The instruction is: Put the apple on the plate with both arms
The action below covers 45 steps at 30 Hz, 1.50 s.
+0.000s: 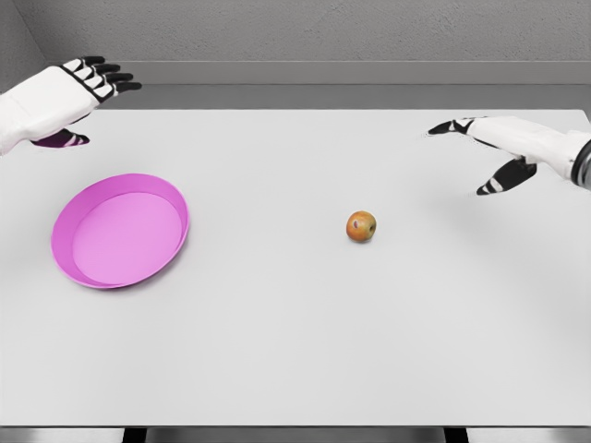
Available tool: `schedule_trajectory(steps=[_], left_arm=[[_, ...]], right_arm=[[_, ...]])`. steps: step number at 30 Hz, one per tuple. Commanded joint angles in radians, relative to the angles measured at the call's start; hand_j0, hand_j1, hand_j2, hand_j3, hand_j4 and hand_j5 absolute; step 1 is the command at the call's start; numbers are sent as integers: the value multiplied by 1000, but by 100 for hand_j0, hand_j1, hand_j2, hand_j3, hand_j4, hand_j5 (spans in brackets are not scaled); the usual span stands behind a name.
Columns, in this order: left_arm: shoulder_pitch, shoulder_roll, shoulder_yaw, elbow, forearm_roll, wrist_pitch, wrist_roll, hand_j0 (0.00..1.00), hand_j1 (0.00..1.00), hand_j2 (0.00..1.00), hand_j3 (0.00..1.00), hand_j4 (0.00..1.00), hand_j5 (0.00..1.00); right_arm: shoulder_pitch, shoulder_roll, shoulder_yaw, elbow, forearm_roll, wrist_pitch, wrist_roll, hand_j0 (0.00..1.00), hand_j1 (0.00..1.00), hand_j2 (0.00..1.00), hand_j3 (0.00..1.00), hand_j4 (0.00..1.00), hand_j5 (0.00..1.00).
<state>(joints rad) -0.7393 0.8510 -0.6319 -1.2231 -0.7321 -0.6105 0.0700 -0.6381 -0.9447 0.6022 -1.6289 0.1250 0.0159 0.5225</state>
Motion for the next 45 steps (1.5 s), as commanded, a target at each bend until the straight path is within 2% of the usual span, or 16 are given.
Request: schedule_trajectory(steps=[1,3,5,6,7,11,13,15,17,20,23,27,32,37,40,45], left_arm=[[-2,-33,-11,-87,-62,0,-24,100,100,100,100,100,100],[-3,-72,-12,-177,-89,0,-104,100,100,100,100,100,100],[-5,-116,-34,-240,-89,0,-202,100,100,100,100,100,100],[-6,-141,-46,-254,-90,0,-225,100,100,100,100,100,100],[-25,-187,-84,-266,-108,0,-248,100,100,100,100,100,100],[-158,-329,-308,-277,-187,0,-256,100,100,100,100,100,100],[-175,-383,-348,-277,-185,0,-256,100,100,100,100,100,100],[-195,-418,-387,-268,-167,0,-254,100,100,100,100,100,100],[-196,-435,-408,-236,-101,0,-256,100,100,100,100,100,100],[-203,-478,-417,-158,-23,0,-254,100,100,100,100,100,100],[-212,-520,-417,-18,76,0,-253,100,100,100,100,100,100],[-216,-553,-420,60,88,0,-250,100,100,100,100,100,100],[-218,-570,-463,90,91,0,-246,100,100,100,100,100,100],[-282,-618,-612,90,76,0,-259,100,100,100,100,100,100],[-319,-621,-661,80,74,0,-280,100,100,100,100,100,100],[-353,-632,-674,73,73,0,-309,100,100,100,100,100,100]], right_arm=[[0,-12,-45,37,-1,-1,-1,100,100,100,100,100,100],[0,-12,-44,41,-1,1,-1,100,100,100,100,100,100],[-3,-11,-44,72,-1,-2,-1,100,100,100,100,100,100],[-5,-12,-44,78,-1,-2,-1,100,100,100,100,100,100],[-5,-12,-45,80,-1,-2,-1,100,100,100,100,100,100],[-2,-12,-44,72,-1,-19,-2,100,100,100,100,100,100],[-2,-11,-44,67,-1,-19,-1,100,100,100,100,100,100],[-3,-11,-42,78,-2,-5,2,100,100,100,100,100,100],[-3,-11,-42,72,-1,-5,4,100,100,100,100,100,100],[-3,-12,-42,67,-2,-7,2,100,100,100,100,100,100],[-3,-11,-42,72,-1,-7,2,100,100,100,100,100,100],[3,-11,-39,66,-2,-7,4,100,100,100,100,100,100],[5,-12,-39,66,-2,-7,2,100,100,100,100,100,100],[5,-12,-39,63,-2,-7,2,100,100,100,100,100,100],[5,-12,-38,63,-2,-7,2,100,100,100,100,100,100],[6,-12,-36,61,-2,-7,4,100,100,100,100,100,100]])
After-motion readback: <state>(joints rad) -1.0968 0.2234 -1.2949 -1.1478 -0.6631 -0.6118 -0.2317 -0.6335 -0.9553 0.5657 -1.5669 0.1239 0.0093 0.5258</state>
